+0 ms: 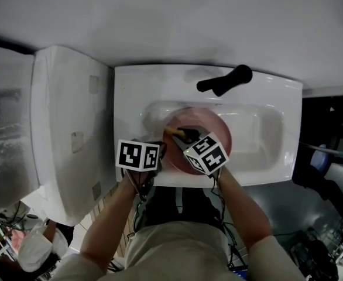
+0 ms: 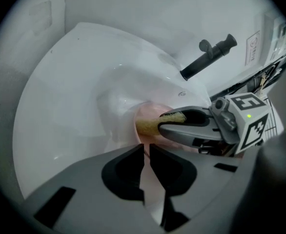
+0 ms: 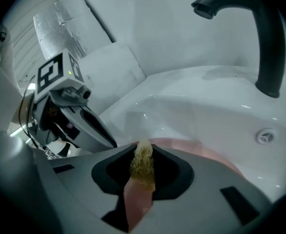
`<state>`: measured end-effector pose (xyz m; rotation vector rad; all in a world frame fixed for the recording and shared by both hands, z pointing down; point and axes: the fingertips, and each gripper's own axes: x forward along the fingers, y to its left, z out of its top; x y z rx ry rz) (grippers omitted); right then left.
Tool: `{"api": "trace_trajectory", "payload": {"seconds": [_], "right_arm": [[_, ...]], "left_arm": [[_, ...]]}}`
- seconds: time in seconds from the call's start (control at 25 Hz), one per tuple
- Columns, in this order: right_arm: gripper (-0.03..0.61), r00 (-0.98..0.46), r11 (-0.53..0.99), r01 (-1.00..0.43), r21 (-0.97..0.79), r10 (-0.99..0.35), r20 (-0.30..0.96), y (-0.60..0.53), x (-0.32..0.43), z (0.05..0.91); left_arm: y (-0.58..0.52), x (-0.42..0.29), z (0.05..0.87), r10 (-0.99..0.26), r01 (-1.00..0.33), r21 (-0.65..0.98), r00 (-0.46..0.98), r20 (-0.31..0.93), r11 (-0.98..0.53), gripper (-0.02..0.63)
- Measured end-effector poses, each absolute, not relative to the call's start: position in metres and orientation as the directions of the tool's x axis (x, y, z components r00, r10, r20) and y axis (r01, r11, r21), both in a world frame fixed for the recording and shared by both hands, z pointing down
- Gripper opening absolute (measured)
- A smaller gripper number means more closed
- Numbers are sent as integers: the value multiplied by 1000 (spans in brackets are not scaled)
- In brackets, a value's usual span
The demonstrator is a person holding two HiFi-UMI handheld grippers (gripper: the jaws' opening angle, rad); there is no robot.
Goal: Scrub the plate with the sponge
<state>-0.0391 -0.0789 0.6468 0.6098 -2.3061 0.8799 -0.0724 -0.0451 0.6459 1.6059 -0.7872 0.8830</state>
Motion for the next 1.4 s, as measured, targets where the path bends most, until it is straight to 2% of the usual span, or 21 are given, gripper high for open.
{"api": "trace_trajectory", "payload": {"seconds": [0.6,0.8,1.08,1.4], "right_arm": [[92,-381,712,-693,-110,-233,895,-103,58,705],[92,-308,700,-710,-77,-211,928,-94,89,700],[89,-305,714,-688,-131,-120,945,-60,120,686],[89,-436,718,-610,-334,48,899,-6,103,647]], "left_arm": [[-50,-73,649,-76,-866,459,480,874,-197,37],[-54,-71,653,-80,-871,454,474,877,-188,32],[-57,-71,654,-93,-878,437,460,883,-197,29],[-59,-67,654,-122,-884,416,447,886,-211,29]]}}
